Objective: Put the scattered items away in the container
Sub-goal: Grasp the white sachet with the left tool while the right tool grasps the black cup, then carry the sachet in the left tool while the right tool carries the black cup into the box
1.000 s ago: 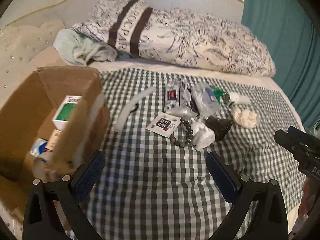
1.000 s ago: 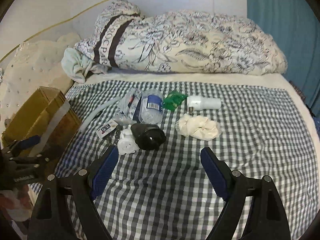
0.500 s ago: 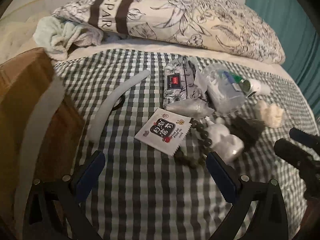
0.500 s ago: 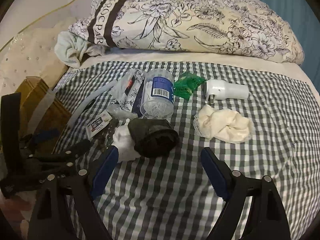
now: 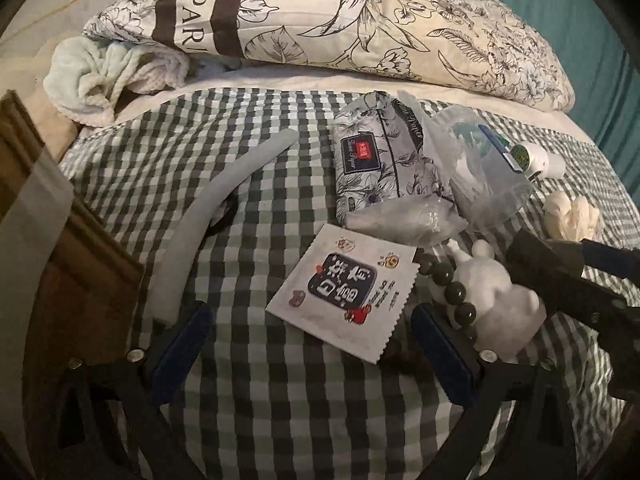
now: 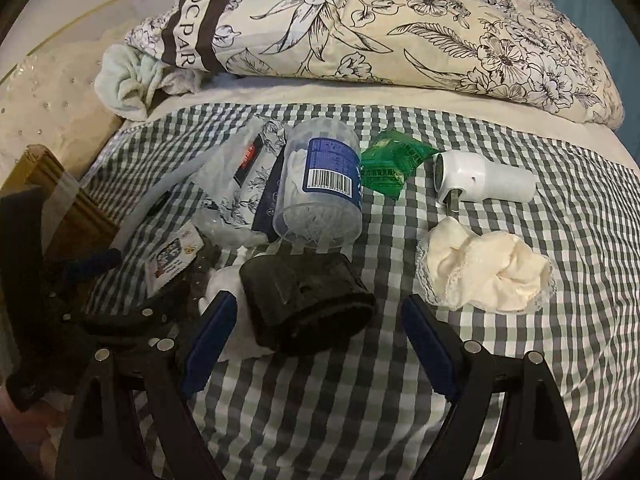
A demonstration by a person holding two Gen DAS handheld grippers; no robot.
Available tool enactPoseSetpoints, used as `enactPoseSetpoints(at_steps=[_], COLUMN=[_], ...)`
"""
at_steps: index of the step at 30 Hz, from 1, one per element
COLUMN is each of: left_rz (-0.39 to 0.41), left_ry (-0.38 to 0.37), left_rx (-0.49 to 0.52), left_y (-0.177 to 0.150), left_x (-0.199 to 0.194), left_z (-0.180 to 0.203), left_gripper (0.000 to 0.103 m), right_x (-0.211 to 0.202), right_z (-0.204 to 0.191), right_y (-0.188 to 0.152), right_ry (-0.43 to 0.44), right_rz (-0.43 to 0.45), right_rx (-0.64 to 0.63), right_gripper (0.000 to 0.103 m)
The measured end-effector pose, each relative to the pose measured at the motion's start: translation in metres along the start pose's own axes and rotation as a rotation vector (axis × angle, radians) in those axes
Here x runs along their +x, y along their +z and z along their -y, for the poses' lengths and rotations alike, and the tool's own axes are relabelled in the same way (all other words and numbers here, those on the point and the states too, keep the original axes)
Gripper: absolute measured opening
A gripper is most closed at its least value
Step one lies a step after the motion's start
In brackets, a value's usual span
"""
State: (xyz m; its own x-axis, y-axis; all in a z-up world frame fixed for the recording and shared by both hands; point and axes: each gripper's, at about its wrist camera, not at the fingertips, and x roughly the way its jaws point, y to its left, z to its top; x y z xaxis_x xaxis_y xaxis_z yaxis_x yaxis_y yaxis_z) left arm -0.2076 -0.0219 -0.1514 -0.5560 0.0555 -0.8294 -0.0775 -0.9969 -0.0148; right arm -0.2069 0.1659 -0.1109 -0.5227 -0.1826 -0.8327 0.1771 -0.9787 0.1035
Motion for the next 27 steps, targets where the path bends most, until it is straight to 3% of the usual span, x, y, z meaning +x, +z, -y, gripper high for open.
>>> enactPoseSetpoints(at_steps=[4,10,15,17,27], left_rz=[-0.02,-0.018,-0.006,-0.001,0.039], left_ry=[-0.013,-0.045,-0.056,-0.06,-0.079], left_rx=[0.004,-0.004,-0.007,-0.007,-0.025], left_y=[0.003,0.003,0.002,0.002,-0.001], left_x=[0.007,0.002,-0.009,-0.015,-0.051], left_z=[-0.002,-0.007,-0.008,-0.008,-0.006], left_gripper=[0.067,0.046,0.043,0.036,0.036], right_x=[0.008,0.008,-0.002,-0.009,-0.042], right_z=[0.003,0.003,0.0,-0.001,-0.002], right_y=[0.002,0.001,-0.002,-0.003,-0.009], right_ry=[0.02,0.04,0.037,0.034,0.057], right_rz=[-0.012,-0.025,-0.004,0.007,0.054], right_rx=[0.025,0.028,0.023,0.015,0.02], right_gripper=[0.084,0.073,0.073,0.073,0.073])
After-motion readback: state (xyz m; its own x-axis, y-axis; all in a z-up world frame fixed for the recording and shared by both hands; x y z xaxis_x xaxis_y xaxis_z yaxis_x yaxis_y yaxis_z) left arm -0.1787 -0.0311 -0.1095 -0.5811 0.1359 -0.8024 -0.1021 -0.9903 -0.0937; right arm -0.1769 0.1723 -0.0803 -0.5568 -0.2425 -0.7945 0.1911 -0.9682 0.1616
